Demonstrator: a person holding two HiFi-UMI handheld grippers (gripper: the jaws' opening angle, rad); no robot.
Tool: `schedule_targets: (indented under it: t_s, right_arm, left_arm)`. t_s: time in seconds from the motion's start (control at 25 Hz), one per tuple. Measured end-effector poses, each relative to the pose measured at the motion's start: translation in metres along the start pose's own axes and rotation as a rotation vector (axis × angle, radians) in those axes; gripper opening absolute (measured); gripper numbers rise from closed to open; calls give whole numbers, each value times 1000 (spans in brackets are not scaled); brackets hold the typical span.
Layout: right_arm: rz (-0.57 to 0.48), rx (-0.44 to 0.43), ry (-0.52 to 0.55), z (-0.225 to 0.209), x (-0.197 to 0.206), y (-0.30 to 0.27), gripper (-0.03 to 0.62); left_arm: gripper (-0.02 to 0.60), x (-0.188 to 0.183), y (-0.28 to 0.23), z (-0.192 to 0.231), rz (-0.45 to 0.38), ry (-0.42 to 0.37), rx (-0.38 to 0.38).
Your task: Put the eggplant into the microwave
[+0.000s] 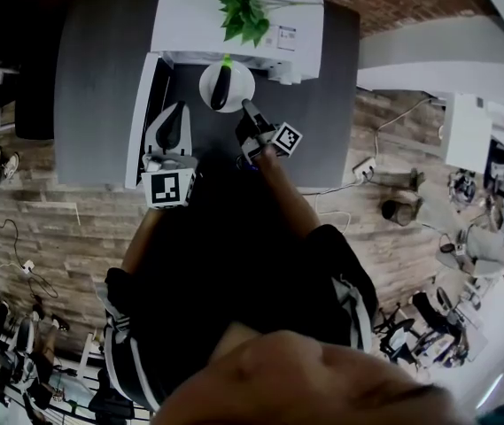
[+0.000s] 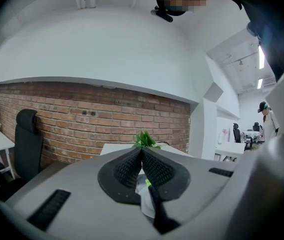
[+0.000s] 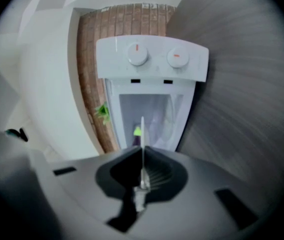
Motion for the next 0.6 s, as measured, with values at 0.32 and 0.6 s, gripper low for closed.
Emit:
schedule_targets:
  t_s: [0.32,0.6]
  right_arm:
    - [-15,11,8,-28,-10,-15,37]
    - [-45,23,11,-48,-17,-25,37]
  left_arm:
    - [37,5,-14,3,19,17,24]
    - [37,7,-19,7,38,29,29]
Point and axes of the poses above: the fingertips, and each gripper's own axes: y backward along the fingers, z to its left, x out of its underside, the point moved 10 cm from there along y, backward along the fingers, and after that the axes turned 8 degrees about -x, right-handed, at the moved point
